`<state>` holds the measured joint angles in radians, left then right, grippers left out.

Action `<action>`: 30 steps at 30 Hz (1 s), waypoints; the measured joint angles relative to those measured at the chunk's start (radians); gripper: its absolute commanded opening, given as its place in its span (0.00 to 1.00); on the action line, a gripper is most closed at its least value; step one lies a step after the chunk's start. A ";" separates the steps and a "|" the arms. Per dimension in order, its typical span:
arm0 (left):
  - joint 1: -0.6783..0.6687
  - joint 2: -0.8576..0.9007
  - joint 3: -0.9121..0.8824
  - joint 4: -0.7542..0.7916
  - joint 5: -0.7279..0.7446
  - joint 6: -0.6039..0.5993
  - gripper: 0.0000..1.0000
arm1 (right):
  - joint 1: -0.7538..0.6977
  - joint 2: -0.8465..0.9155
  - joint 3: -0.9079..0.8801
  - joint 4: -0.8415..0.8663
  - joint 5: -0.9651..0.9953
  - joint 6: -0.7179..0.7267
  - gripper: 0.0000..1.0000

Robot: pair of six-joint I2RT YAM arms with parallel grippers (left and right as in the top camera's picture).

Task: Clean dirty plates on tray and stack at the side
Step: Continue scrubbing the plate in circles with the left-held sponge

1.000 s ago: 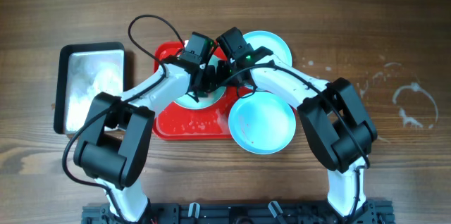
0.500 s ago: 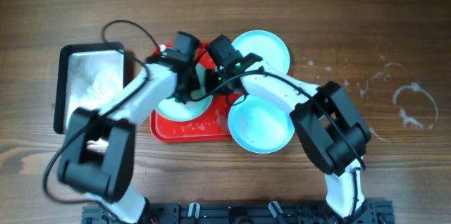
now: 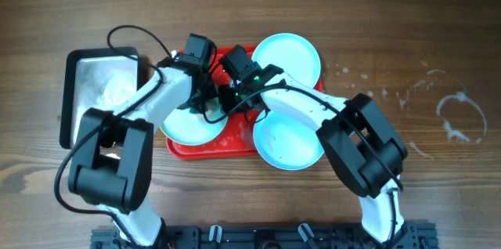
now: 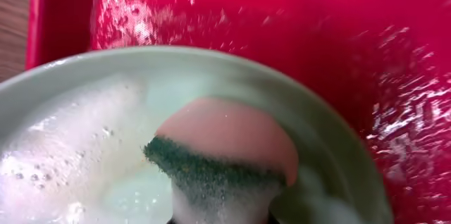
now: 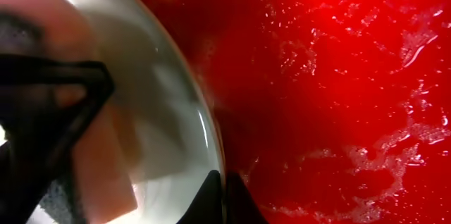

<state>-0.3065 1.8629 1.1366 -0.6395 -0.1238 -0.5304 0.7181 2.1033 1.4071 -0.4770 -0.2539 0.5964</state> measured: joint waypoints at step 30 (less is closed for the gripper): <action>0.008 0.047 0.068 -0.243 0.147 0.014 0.04 | 0.000 0.002 -0.005 0.000 -0.015 -0.050 0.04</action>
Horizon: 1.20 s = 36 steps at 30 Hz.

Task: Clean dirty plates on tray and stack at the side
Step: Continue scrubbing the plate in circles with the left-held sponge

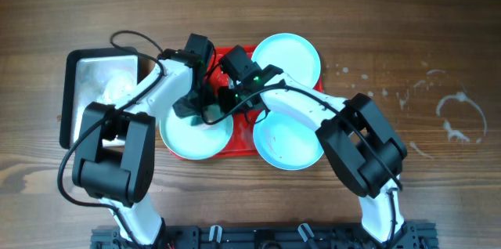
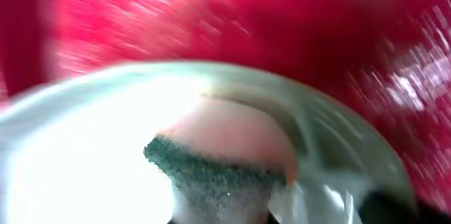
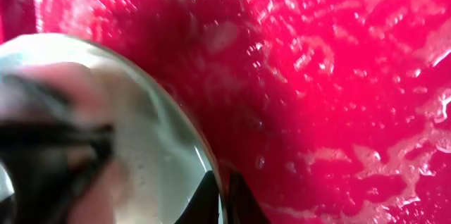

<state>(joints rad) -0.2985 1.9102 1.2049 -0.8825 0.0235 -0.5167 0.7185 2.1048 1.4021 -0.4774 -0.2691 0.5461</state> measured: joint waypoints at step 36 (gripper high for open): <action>0.098 0.068 0.206 -0.135 0.108 0.002 0.04 | -0.077 -0.003 -0.002 0.023 -0.009 0.084 0.25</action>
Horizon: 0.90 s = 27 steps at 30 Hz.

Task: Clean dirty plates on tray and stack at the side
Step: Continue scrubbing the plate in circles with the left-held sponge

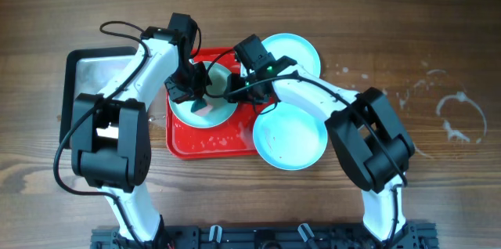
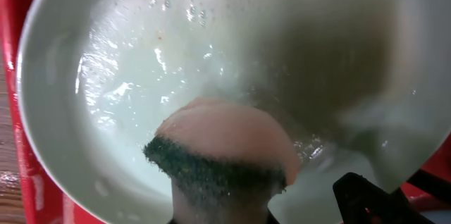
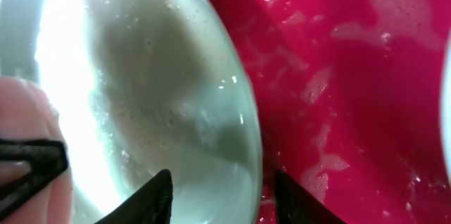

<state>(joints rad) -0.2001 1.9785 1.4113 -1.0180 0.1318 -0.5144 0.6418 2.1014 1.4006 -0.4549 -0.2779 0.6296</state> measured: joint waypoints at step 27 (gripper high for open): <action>-0.125 -0.045 -0.225 0.494 -0.119 0.006 0.04 | 0.014 0.008 -0.007 0.021 0.087 0.066 0.04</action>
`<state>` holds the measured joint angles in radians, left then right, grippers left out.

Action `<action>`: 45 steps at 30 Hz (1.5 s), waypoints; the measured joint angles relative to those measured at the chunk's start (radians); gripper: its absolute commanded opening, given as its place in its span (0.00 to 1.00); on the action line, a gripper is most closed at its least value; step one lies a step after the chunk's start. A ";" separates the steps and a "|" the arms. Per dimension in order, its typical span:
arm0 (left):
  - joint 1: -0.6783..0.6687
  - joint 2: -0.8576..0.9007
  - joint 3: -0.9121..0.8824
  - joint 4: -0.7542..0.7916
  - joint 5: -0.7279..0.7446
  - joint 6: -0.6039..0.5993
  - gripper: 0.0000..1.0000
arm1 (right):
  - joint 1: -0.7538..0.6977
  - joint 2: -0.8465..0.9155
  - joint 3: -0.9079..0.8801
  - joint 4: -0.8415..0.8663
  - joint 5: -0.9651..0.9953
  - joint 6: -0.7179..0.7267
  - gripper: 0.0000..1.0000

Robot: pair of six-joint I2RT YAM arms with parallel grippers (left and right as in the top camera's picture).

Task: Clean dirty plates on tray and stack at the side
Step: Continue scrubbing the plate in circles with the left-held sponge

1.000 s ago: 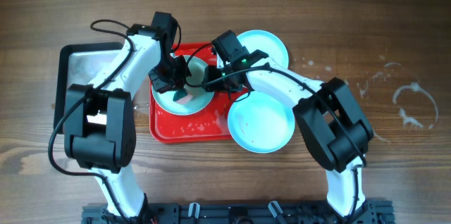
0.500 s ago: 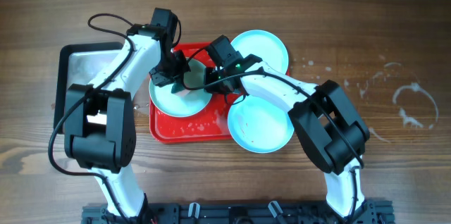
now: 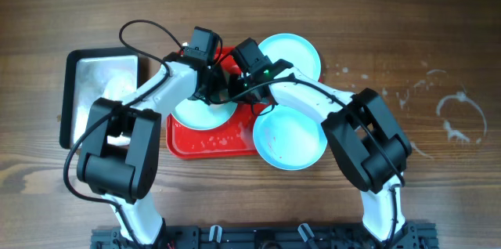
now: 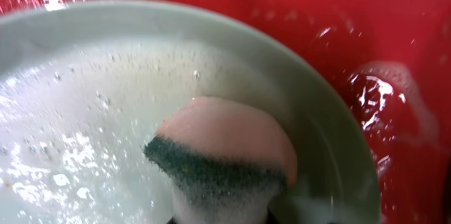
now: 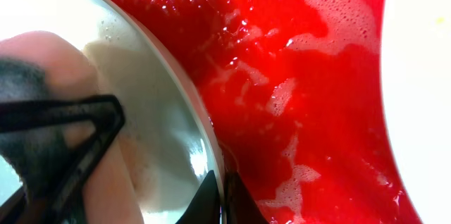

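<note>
A pale soapy plate [image 3: 196,112] lies in the left half of the red tray [image 3: 205,146]. My left gripper [image 3: 207,84] is shut on a pink sponge with a green scouring side [image 4: 222,146], pressed on the foamy plate [image 4: 84,111] near its rim. My right gripper [image 5: 220,189] is shut on the rim of the same plate [image 5: 162,132], just right of the sponge. In the overhead view the right gripper [image 3: 235,88] sits close beside the left one.
Two pale blue plates lie to the right: one [image 3: 288,57] at the tray's back right corner, one [image 3: 288,139] at its front right. A metal basin [image 3: 98,92] with foam stands left of the tray. Wet foam streaks the tray floor [image 5: 296,111].
The plate was further back in the tray, with my right jaws apart around its rim. Now it lies nearer the front left, and the right jaws pinch the rim. The left gripper has shifted right.
At first my right gripper pinched the plate's rim while the left held the sponge on the foamy plate at the tray's front left. A second later the same. Then the plate was further back, right jaws apart. Now the rim is pinched again, sponge still on the plate.
</note>
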<state>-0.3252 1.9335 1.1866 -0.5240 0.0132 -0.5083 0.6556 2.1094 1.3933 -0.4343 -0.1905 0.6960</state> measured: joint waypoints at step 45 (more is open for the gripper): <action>-0.030 0.027 -0.024 0.106 -0.429 0.028 0.04 | -0.003 0.000 -0.002 0.010 0.002 0.000 0.05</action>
<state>-0.3553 1.9602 1.1629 -0.4175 -0.4160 -0.4805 0.6521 2.1094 1.3911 -0.4248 -0.1883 0.6960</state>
